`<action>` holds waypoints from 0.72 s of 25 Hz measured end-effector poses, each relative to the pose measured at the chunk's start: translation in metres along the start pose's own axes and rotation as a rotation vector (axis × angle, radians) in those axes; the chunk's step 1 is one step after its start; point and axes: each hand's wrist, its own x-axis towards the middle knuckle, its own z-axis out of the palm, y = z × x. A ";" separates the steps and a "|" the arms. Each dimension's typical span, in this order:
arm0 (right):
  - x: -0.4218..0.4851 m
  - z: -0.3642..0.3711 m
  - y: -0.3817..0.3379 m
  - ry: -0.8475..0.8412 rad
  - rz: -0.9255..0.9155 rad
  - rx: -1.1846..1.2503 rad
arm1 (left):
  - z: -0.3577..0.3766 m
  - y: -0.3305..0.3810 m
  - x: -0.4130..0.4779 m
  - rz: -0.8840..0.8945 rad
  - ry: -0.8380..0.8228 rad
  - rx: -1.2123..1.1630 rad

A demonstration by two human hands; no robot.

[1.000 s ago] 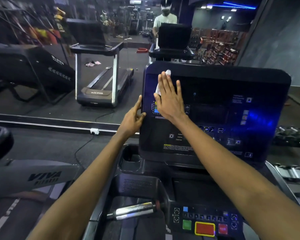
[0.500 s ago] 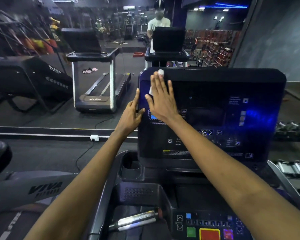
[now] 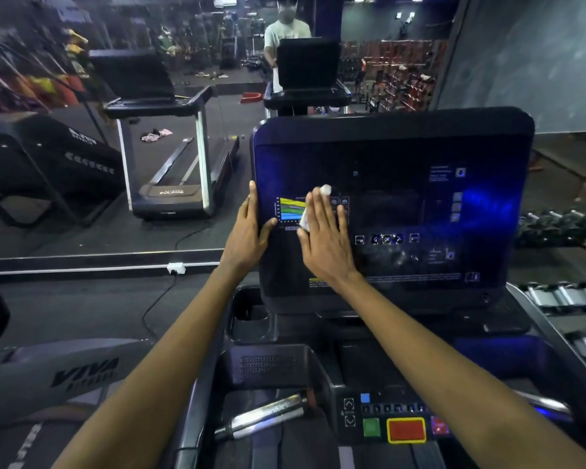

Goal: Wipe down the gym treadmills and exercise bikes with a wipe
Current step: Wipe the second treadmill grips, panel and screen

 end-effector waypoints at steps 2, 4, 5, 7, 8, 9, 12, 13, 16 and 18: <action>-0.034 0.011 0.002 -0.084 -0.083 -0.030 | 0.015 -0.005 -0.018 -0.037 -0.009 -0.062; -0.065 0.021 0.006 -0.147 -0.090 -0.044 | 0.026 -0.011 -0.035 -0.080 -0.032 -0.108; -0.077 0.023 0.006 -0.175 -0.087 -0.039 | 0.029 -0.013 -0.041 -0.087 -0.039 -0.111; -0.094 0.027 0.004 -0.229 -0.098 -0.032 | 0.030 -0.016 -0.047 -0.088 -0.056 -0.090; -0.101 0.027 0.005 -0.256 -0.123 -0.032 | 0.029 -0.016 -0.048 -0.089 -0.068 -0.085; -0.108 0.028 0.007 -0.278 -0.160 -0.036 | 0.028 -0.017 -0.050 -0.092 -0.074 -0.086; -0.137 0.032 0.026 -0.310 -0.289 0.022 | 0.026 -0.020 -0.052 -0.131 -0.078 -0.121; -0.145 0.032 0.032 -0.307 -0.305 0.072 | 0.026 -0.022 -0.054 -0.150 -0.077 -0.123; -0.152 0.034 0.033 -0.265 -0.264 0.235 | 0.031 -0.027 -0.060 -0.203 -0.080 -0.106; -0.146 0.037 0.023 -0.265 -0.282 0.283 | 0.031 -0.028 -0.061 -0.218 -0.085 -0.126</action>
